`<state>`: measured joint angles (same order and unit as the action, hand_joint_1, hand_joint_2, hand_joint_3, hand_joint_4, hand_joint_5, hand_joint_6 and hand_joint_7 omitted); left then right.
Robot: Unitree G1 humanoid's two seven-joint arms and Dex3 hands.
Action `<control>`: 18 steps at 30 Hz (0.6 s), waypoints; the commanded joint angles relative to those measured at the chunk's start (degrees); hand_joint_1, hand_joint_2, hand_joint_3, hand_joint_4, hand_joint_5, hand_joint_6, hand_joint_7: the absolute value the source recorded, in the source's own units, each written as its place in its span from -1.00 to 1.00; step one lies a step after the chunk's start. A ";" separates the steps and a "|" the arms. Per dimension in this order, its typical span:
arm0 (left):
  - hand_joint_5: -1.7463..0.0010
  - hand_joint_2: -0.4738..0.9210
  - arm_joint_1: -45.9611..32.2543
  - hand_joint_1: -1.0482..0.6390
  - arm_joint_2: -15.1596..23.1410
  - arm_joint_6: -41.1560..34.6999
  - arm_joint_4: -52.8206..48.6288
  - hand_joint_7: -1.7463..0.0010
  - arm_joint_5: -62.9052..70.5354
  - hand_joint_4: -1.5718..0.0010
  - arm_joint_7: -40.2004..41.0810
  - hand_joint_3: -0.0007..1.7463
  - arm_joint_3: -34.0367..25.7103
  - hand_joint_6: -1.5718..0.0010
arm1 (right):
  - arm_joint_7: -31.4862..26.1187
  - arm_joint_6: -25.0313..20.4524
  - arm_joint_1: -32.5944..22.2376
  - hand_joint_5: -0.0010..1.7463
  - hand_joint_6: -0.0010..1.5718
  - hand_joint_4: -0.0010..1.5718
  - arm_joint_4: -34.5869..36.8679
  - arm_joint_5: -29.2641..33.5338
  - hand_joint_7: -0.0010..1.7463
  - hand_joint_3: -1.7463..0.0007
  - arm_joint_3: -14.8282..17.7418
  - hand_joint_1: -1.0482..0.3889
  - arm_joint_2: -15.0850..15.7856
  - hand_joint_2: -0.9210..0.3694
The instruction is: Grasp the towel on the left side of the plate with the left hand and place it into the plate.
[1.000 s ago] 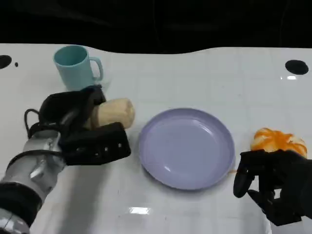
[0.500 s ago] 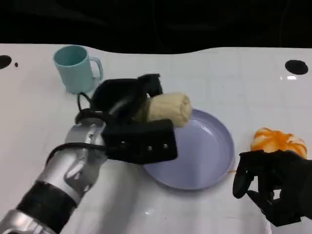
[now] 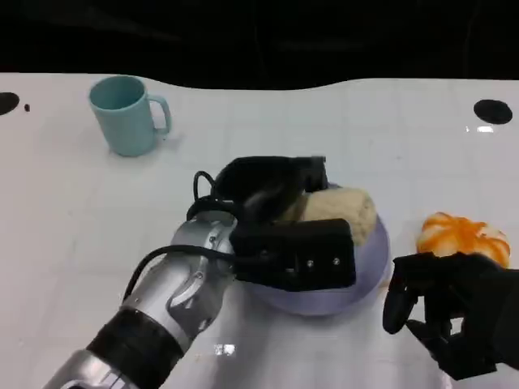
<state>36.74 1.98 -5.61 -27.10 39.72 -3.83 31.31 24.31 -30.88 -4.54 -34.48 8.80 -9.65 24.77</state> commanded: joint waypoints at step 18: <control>0.42 1.00 -0.54 -0.64 5.20 -5.31 9.63 0.99 2.58 0.86 -11.99 -0.87 1.51 0.75 | 0.02 -1.94 0.33 1.00 -0.14 -0.11 -1.14 0.28 0.62 -0.18 0.13 0.45 0.74 -0.50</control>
<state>36.74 5.45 -10.70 -19.81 42.78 -14.31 33.92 24.31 -32.19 -4.48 -34.81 8.85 -9.70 24.79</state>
